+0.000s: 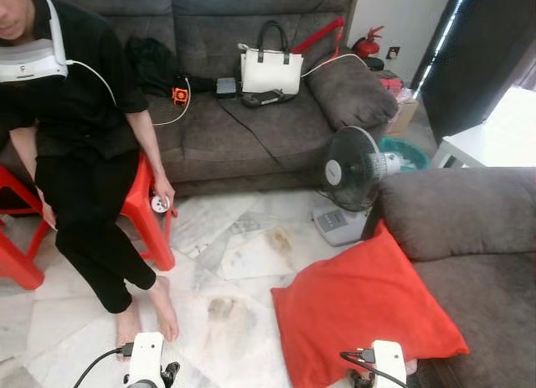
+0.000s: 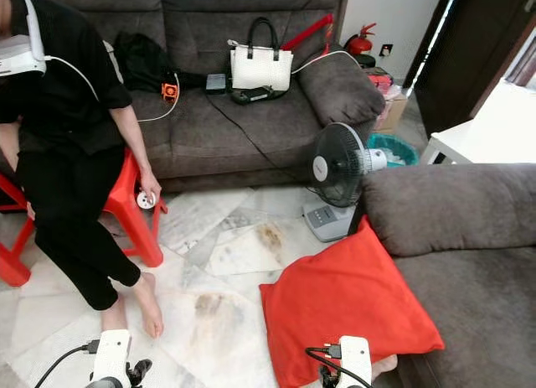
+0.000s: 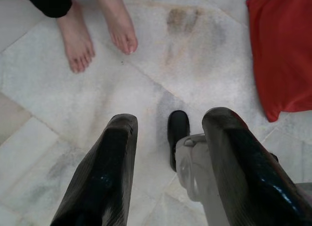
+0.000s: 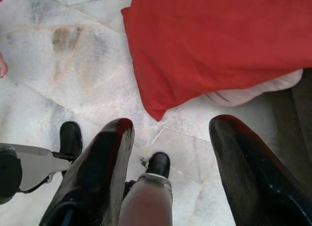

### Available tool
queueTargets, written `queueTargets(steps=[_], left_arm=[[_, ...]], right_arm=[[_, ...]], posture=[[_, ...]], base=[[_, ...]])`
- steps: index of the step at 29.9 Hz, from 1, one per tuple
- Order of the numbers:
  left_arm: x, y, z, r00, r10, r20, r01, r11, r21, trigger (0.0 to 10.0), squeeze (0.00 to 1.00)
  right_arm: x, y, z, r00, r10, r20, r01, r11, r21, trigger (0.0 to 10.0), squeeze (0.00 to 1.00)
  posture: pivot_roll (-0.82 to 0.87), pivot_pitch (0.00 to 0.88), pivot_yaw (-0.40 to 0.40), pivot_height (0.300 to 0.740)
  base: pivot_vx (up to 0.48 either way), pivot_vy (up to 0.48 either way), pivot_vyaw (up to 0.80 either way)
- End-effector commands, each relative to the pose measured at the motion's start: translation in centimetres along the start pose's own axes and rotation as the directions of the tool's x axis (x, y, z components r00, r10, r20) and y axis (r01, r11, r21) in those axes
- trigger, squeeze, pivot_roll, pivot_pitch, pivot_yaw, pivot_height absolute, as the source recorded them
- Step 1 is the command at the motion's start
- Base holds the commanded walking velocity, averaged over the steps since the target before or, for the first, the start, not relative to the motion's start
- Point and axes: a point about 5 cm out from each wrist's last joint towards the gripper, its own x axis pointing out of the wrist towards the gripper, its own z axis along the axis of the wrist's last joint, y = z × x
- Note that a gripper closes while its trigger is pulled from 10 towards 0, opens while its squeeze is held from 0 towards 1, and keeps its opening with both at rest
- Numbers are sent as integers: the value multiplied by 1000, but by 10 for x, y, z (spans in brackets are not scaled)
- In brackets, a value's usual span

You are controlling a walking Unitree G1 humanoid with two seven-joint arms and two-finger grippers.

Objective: Move the pillow to the sofa from floor

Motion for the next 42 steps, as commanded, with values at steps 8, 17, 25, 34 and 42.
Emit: queueTargets(steps=[8, 17, 25, 34, 42], left_arm=[[-1, 0, -4, 1000, 3, -25, -4, 1000, -8, 10000, 0], [0, 1, -3, 1000, 0, -18, 0, 1000, 12, 10000, 0], [0, 1, -2, 1000, -2, -16, 3, 999, 45, 10000, 0], [0, 1, -2, 1000, -10, -23, 11, 998, 56, 10000, 0], [0, 0, -2, 1000, -15, -26, 16, 998, 52, 10000, 0]], right_arm=[[0, -2, -1, 1000, -7, -5, 7, 1000, 12, 10000, 0], [0, -2, -1, 1000, -2, -8, 2, 1000, 8, 10000, 0], [0, -1, -1, 1000, 0, -9, 0, 1000, 7, 10000, 0], [0, -2, -1, 1000, -1, -9, 1, 1000, 5, 10000, 0], [0, -2, -1, 1000, 1, -10, -1, 1000, 3, 10000, 0]], posture=[[137, 40, -59, 740], [140, 40, -59, 740], [140, 40, -58, 740], [140, 39, -59, 740], [140, 39, -60, 740]], base=[[0, 324, 0], [0, 180, 0], [0, -38, 0], [0, -356, 0], [0, -359, 0]])
